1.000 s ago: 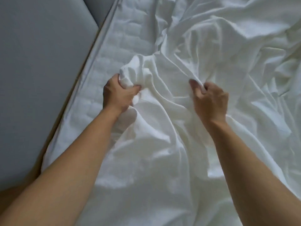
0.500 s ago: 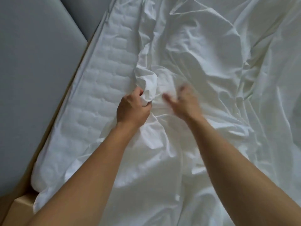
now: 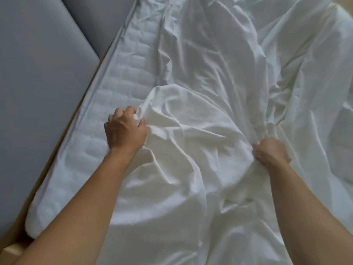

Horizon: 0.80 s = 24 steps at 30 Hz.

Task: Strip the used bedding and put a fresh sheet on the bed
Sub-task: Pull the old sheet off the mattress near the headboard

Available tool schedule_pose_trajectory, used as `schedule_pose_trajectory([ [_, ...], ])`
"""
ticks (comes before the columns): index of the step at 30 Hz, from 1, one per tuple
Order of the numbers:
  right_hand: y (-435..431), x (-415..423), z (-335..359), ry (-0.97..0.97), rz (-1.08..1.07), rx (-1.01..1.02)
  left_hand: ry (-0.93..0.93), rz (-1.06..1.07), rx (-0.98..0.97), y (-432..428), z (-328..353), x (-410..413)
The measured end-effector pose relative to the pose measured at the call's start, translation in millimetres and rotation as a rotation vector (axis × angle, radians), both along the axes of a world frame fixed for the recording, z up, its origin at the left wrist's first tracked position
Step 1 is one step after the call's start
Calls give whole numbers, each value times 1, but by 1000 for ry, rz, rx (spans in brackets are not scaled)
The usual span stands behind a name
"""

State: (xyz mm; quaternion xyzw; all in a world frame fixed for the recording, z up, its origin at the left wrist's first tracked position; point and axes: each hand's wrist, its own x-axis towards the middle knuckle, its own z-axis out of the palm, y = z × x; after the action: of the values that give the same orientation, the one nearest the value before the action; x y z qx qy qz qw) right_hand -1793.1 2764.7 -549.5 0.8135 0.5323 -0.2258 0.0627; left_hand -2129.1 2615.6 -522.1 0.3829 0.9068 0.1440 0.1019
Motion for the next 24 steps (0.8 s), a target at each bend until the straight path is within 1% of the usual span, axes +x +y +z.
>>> schedule_pose_trajectory([
  [2, 3, -33, 3, 57, 95, 439, -28, -30, 119, 1, 0, 8],
  [3, 2, -60, 6, 161, 195, 507, -50, -56, 170, 2, 0, 12],
  [4, -2, -88, 9, 272, 314, 438, -68, -77, 192, 3, 0, 14],
  [5, -9, -113, 7, 325, 431, 273, -82, -90, 196, 3, 2, 17],
  [6, -15, -131, -1, 321, 529, 96, -91, -91, 205, 3, 4, 19],
  [7, -20, -143, -8, 316, 590, 7, -92, -86, 228, 3, 7, 21],
  [8, -21, -147, -11, 337, 624, 22, -82, -80, 261, 3, 11, 23],
  [9, -18, -141, -10, 359, 637, 109, -69, -73, 299, 2, 16, 24],
  [10, -15, -129, -6, 360, 624, 268, -58, -63, 334, 2, 22, 25],
  [11, -10, -110, 0, 336, 573, 472, -48, -52, 358, 2, 26, 25],
  [12, -3, -85, 4, 323, 475, 643, -43, -45, 373, 3, 30, 26],
  [13, 4, -56, 9, 306, 327, 748, -43, -48, 383, 6, 33, 27],
  [14, 10, -26, 10, 258, 154, 754, -51, -57, 390, 9, 35, 31],
  [15, 14, 1, 10, 199, -6, 650, -68, -74, 396, 12, 36, 36],
  [16, 17, 23, 10, 162, -146, 486, -92, -96, 406, 16, 37, 46],
  [17, 16, 34, 12, 121, -234, 337, -116, -126, 416, 19, 38, 56],
  [18, 16, 35, 12, 71, -254, 286, -135, -160, 410, 21, 39, 66],
  [19, 14, 28, 12, 42, -226, 384, -147, -192, 374, 23, 37, 75],
  [20, 11, 12, 12, 67, -143, 567, -156, -207, 295, 24, 33, 82],
  [21, 4, -10, 15, 164, 3, 677, -170, -189, 163, 24, 27, 83],
  [22, -7, -36, 17, 281, 159, 622, -201, -150, -12, 22, 21, 80],
  [23, -19, -62, 15, 396, 278, 410, -261, -123, -189, 19, 16, 74],
  [24, -31, -84, 8, 481, 346, 121, -339, -116, -324, 15, 12, 66],
])
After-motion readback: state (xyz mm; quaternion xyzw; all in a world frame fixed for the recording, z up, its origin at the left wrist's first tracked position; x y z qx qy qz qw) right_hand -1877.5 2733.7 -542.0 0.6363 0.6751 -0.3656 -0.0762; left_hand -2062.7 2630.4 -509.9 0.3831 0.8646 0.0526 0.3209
